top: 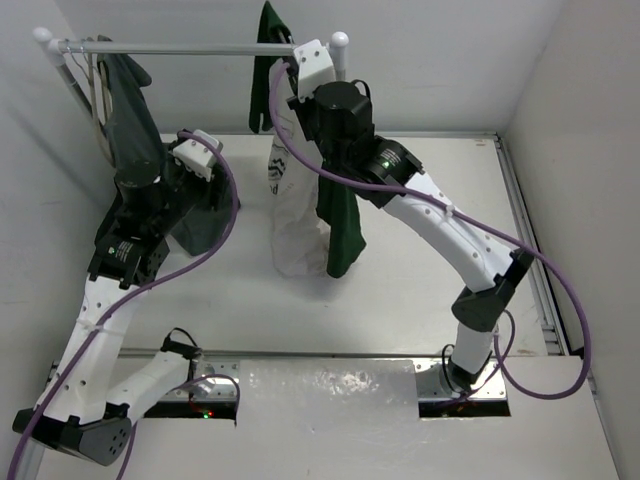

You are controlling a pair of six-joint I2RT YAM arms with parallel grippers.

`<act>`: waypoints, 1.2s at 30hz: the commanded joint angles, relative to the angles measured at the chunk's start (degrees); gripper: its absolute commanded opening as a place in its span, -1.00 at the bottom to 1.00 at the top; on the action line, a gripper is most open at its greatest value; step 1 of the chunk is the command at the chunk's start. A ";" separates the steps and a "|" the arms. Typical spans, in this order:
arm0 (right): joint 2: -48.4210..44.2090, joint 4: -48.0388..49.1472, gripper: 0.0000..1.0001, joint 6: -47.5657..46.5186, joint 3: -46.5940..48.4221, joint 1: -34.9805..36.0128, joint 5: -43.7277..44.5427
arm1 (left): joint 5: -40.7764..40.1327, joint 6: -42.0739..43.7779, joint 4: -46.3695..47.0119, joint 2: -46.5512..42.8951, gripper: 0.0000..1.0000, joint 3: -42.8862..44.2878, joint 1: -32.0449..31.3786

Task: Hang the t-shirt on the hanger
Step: Place the hanger at the clothesline.

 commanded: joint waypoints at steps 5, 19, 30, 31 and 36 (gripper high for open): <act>2.95 11.48 -1.00 2.70 2.72 -3.17 2.32 | 0.69 -0.78 2.62 -2.76 -0.02 -1.82 0.71; 2.08 7.88 -1.00 9.99 -3.43 -4.85 1.97 | 2.01 -1.13 2.45 -4.79 -0.02 -3.84 0.71; -12.24 5.60 0.98 6.21 -15.55 -2.30 -6.72 | 5.96 -2.37 2.71 -4.96 -0.02 -6.21 0.80; -14.69 4.63 0.98 6.30 -16.95 -1.95 -9.08 | 6.14 -2.45 3.06 -4.79 -0.01 -6.91 0.71; -24.71 1.81 0.98 8.50 -25.12 -2.04 -19.10 | 6.41 -1.40 3.77 -5.22 -0.01 -13.57 0.71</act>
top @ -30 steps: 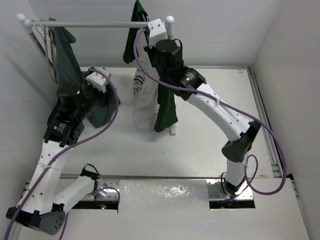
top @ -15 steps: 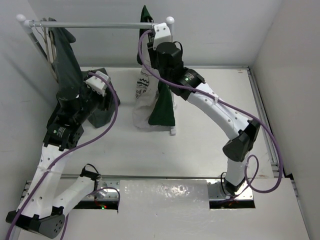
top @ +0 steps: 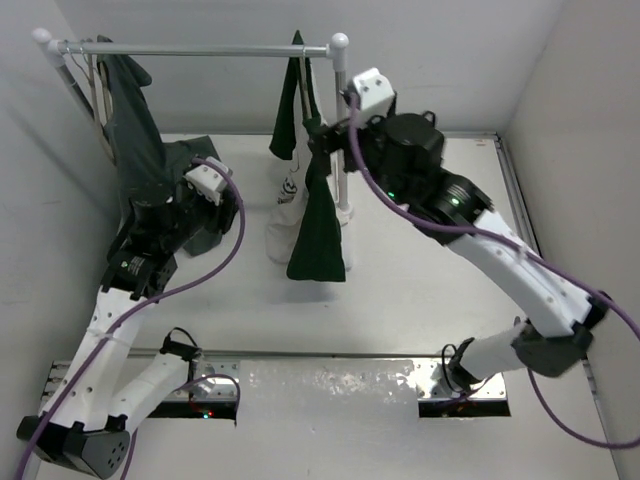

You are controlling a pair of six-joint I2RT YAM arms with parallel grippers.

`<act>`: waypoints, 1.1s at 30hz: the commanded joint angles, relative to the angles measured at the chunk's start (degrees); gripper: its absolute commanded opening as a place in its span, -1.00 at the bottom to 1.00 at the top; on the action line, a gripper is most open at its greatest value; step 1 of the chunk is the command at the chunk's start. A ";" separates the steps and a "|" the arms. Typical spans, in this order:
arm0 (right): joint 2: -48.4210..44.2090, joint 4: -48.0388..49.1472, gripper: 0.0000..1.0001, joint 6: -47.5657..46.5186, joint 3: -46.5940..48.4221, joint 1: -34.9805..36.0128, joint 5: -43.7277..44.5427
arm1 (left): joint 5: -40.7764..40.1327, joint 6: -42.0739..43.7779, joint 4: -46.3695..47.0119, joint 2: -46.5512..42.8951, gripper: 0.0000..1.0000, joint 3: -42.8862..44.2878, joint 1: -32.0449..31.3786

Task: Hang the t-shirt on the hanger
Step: Place the hanger at the clothesline, then reset both arms

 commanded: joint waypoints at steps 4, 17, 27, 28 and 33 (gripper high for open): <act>-21.57 -0.70 0.98 1.06 -23.53 -0.05 -12.13 | -0.46 2.48 2.39 -2.04 -0.01 -10.74 0.80; -32.26 -16.26 0.98 21.45 -63.76 -16.64 8.61 | -15.94 11.62 10.56 -1.34 -0.03 -32.19 1.33; -30.85 -6.23 0.98 25.65 -72.83 -26.85 6.04 | -14.53 11.54 11.01 -1.16 -0.02 -33.25 2.03; -30.50 -7.20 0.98 28.72 -72.65 -26.77 8.85 | -14.44 11.54 10.92 -1.08 -0.02 -33.34 2.12; -30.59 -8.96 0.98 31.30 -71.77 -26.77 12.57 | -13.91 11.45 10.92 -0.72 -0.02 -33.25 2.21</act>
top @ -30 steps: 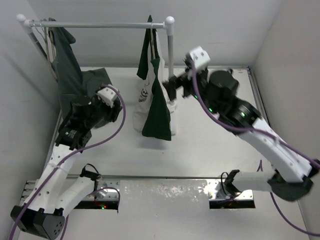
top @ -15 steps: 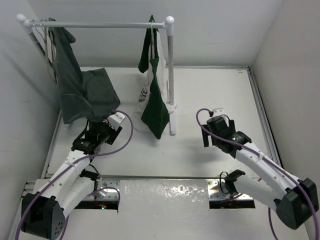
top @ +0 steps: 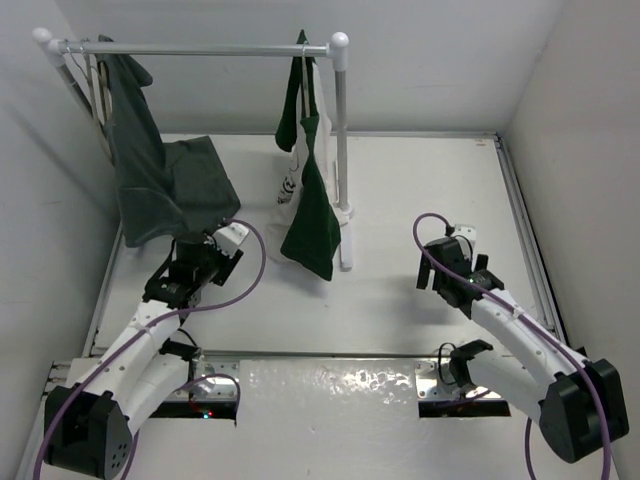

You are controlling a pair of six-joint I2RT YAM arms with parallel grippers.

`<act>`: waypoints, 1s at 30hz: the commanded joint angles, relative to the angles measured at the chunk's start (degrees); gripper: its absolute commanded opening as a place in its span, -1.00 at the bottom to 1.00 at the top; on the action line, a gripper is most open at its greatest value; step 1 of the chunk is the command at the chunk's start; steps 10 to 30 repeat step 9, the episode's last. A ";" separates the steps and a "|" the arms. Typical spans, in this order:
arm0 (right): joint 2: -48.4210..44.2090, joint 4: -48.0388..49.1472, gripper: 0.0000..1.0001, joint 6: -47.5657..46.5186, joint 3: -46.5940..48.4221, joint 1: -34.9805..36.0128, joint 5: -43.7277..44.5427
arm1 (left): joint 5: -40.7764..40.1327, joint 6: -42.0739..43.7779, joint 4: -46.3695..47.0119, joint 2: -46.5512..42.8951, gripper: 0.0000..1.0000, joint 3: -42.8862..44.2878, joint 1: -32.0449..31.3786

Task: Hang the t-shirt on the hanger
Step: Reset both arms

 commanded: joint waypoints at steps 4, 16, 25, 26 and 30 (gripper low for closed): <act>-1.59 2.10 0.98 4.11 0.57 -0.23 3.85 | 0.53 0.41 2.33 0.30 -0.02 0.15 0.81; -3.87 4.38 0.98 1.31 -1.36 -0.14 2.71 | 0.53 0.50 2.24 0.66 -0.02 0.15 0.81; -3.87 4.38 0.98 1.31 -1.36 -0.14 2.71 | 0.53 0.50 2.24 0.66 -0.02 0.15 0.81; -3.87 4.38 0.98 1.31 -1.36 -0.14 2.71 | 0.53 0.50 2.24 0.66 -0.02 0.15 0.81; -3.87 4.38 0.98 1.31 -1.36 -0.14 2.71 | 0.53 0.50 2.24 0.66 -0.02 0.15 0.81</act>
